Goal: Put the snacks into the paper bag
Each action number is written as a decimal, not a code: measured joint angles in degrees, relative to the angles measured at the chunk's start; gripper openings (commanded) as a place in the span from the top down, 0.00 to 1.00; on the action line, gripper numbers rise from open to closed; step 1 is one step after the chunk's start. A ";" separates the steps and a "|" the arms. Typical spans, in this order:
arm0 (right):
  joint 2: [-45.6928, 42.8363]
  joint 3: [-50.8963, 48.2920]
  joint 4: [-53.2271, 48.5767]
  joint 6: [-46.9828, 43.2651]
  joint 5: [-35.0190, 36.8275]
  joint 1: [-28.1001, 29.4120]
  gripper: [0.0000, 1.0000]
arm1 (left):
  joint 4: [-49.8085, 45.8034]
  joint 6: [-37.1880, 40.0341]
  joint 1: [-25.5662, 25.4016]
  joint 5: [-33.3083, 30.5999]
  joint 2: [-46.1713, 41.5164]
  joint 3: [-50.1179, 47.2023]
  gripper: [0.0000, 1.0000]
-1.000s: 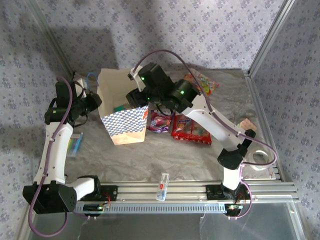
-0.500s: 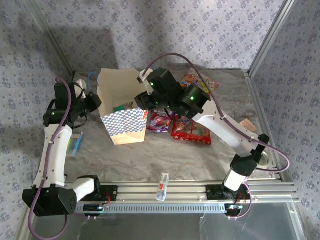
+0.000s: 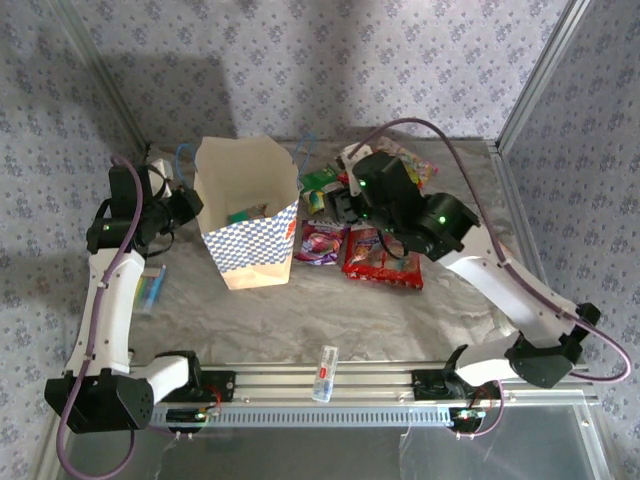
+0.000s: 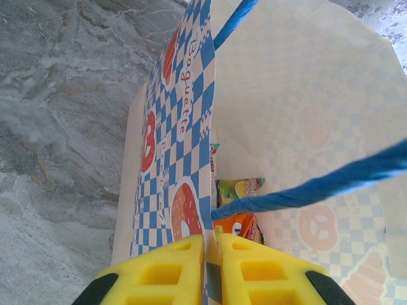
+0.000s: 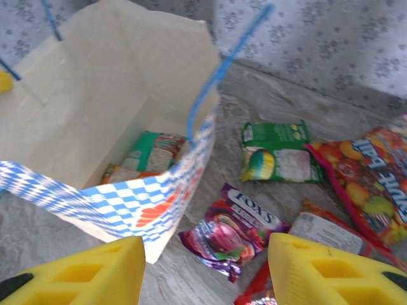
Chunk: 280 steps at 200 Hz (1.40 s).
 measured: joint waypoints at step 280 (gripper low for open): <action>-4.17 -24.02 7.80 19.56 -15.17 -16.20 0.26 | -1.66 -0.13 0.00 -0.07 -0.74 0.00 0.85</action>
